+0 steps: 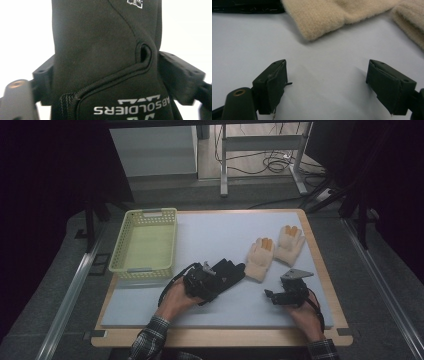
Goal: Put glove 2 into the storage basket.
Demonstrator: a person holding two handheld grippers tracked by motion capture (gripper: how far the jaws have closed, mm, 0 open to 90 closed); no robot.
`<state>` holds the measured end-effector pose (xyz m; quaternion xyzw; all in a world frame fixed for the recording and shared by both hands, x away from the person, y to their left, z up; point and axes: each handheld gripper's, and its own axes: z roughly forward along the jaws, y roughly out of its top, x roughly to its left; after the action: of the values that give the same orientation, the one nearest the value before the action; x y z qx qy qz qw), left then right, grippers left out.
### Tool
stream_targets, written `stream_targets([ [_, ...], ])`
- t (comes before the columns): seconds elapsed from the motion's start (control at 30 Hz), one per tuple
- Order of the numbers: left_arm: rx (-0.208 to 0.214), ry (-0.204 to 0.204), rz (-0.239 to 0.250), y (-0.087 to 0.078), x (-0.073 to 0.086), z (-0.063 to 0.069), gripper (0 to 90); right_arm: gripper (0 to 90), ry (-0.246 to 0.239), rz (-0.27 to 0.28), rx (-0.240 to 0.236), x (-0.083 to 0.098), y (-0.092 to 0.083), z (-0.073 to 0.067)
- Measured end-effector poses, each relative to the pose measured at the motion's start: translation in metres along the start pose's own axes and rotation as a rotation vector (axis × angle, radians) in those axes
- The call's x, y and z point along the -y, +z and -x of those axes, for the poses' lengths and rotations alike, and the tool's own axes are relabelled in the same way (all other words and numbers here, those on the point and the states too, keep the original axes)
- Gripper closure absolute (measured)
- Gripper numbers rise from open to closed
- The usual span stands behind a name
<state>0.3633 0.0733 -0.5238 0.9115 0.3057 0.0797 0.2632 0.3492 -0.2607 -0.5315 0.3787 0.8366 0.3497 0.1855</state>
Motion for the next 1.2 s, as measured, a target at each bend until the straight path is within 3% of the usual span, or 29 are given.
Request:
stream_targets([
  [0.1,-0.001,0.006,-0.019,-0.004,-0.003,0.003,37.3,16.7,-0.001,0.001,0.000,0.000,0.000,0.000],
  [0.17,-0.001,-0.005,-0.020,-0.005,-0.004,0.003,43.9,16.7,-0.001,0.001,0.000,0.000,0.000,0.000],
  [0.27,0.011,-0.051,0.007,-0.006,-0.002,0.001,55.5,16.7,-0.001,0.001,0.000,0.000,0.000,0.000],
  [0.37,0.010,-0.073,0.011,-0.007,-0.002,0.002,62.1,16.7,0.000,0.000,0.000,0.000,0.000,0.000],
  [0.5,0.015,-0.118,0.054,-0.012,0.000,-0.003,68.6,16.7,0.000,0.000,0.000,0.000,0.000,0.000],
  [0.63,-0.002,-0.176,0.076,-0.019,0.001,-0.011,70.9,16.7,0.001,0.001,0.000,0.000,0.000,0.000],
  [0.73,-0.020,-0.197,0.083,-0.025,-0.001,-0.013,71.6,16.7,0.000,0.001,0.001,0.000,0.000,0.000],
  [1.0,-0.052,-0.217,0.117,-0.040,-0.010,-0.018,71.7,16.6,-0.001,0.002,0.002,0.000,0.000,0.000],
  [1.2,-0.086,-0.235,0.113,-0.054,-0.022,-0.026,71.6,16.7,-0.001,0.003,0.002,0.000,0.000,0.000],
])
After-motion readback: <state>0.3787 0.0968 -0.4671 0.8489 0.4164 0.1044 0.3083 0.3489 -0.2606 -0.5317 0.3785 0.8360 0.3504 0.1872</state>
